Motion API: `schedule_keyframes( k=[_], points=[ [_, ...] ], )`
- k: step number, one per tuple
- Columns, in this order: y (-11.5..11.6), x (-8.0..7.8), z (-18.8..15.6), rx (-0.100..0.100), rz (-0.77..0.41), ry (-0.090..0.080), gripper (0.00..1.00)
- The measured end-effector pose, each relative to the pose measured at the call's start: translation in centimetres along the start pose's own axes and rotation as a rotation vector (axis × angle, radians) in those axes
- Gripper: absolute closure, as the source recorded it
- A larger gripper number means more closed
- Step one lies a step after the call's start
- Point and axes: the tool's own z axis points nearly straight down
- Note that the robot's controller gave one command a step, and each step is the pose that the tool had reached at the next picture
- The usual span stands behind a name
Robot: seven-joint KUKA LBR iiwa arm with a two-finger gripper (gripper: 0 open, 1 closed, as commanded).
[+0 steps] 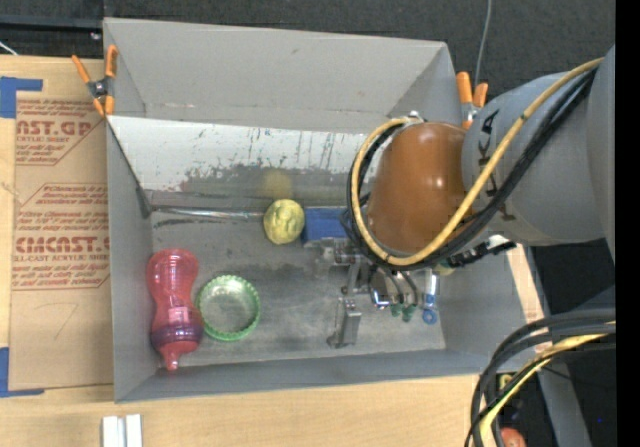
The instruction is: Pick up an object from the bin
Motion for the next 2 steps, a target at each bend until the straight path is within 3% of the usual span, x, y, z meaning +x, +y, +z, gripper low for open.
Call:
schedule_keyframes(
  k=[1, 2],
  points=[
    [0.0, 0.0, 0.0, 0.0, 0.0, 0.0, 0.0],
    [5.2, -0.7, 2.2, -0.003, 0.088, 0.001, 0.0]
  ],
)
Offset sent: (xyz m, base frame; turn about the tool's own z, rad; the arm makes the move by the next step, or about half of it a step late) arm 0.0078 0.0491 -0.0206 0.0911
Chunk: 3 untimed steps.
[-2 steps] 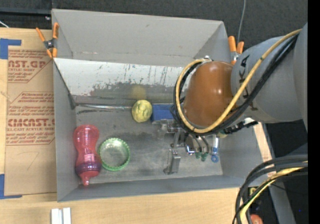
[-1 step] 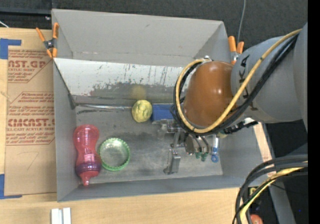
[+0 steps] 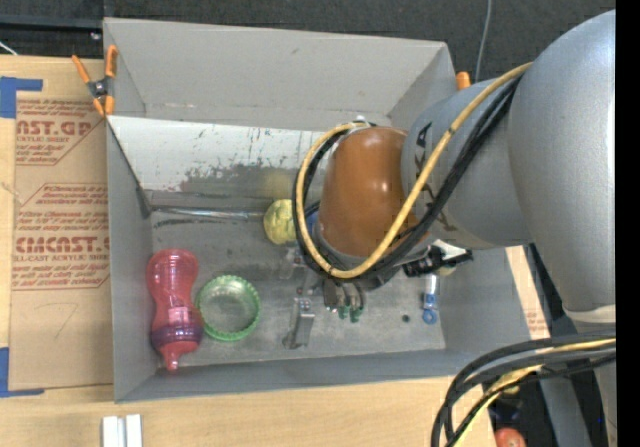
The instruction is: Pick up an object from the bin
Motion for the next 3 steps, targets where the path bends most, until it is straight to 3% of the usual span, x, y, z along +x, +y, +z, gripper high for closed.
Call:
schedule_keyframes(
  k=[1, 2, 3],
  points=[
    [0.9, -5.0, -2.0, 0.003, 0.069, -0.006, 0.0],
    [2.9, -3.7, 0.4, 0.004, 0.046, -0.01, 0.0],
    [1.8, -7.8, -1.8, 0.004, -0.192, -0.02, 0.0]
  ],
)
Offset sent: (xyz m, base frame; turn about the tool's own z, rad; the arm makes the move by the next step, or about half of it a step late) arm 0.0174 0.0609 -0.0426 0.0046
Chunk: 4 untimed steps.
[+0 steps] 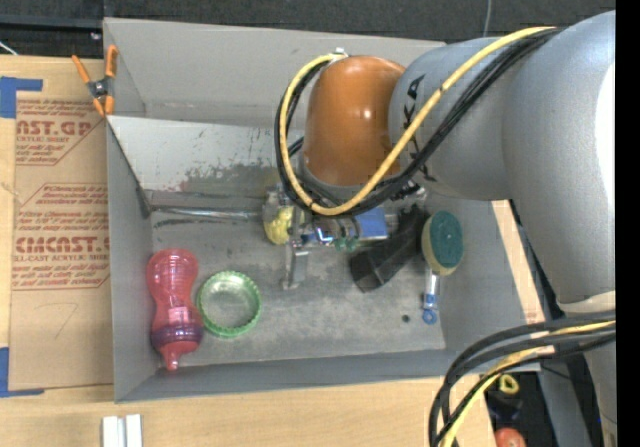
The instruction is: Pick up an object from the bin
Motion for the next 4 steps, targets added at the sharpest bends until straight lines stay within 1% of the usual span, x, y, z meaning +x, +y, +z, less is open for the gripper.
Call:
schedule_keyframes(
  k=[1, 2, 3, 4],
  points=[
    [8.4, 3.0, 6.1, -0.003, 0.129, 0.024, 0.0],
    [8.9, 3.9, 6.3, -0.007, 0.099, 0.024, 0.0],
    [2.5, 1.0, 7.0, -0.007, 0.128, 0.024, 0.0],
    [9.6, 7.7, 6.8, -0.008, -0.128, 0.012, 1.0]
  ],
)
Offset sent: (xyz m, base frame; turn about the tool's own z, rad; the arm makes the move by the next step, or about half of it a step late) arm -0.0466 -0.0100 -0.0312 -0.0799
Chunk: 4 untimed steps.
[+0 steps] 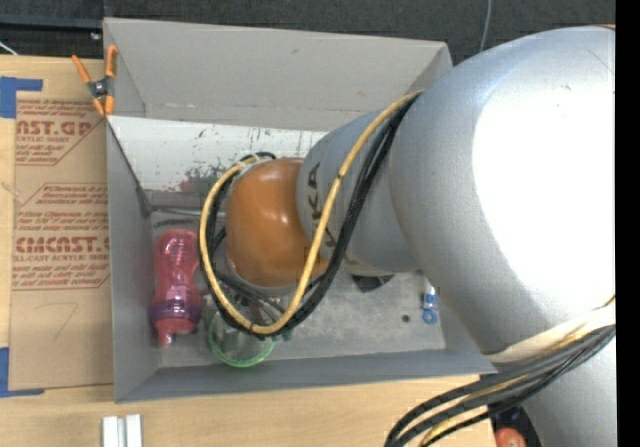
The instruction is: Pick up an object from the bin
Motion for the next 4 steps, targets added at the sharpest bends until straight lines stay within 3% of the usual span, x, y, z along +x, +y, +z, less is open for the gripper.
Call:
schedule_keyframes(
  k=[1, 2, 3, 4],
  points=[
    [0.0, 0.0, 0.0, 0.0, 0.0, 0.0, 1.0],
    [-0.8, -1.5, -6.9, -0.001, 0.013, -0.005, 1.0],
    [-2.0, -2.2, -9.1, 0.001, 0.026, 0.004, 1.0],
    [-2.6, -2.9, -6.8, 0.001, -0.013, 0.004, 1.0]
  ],
)
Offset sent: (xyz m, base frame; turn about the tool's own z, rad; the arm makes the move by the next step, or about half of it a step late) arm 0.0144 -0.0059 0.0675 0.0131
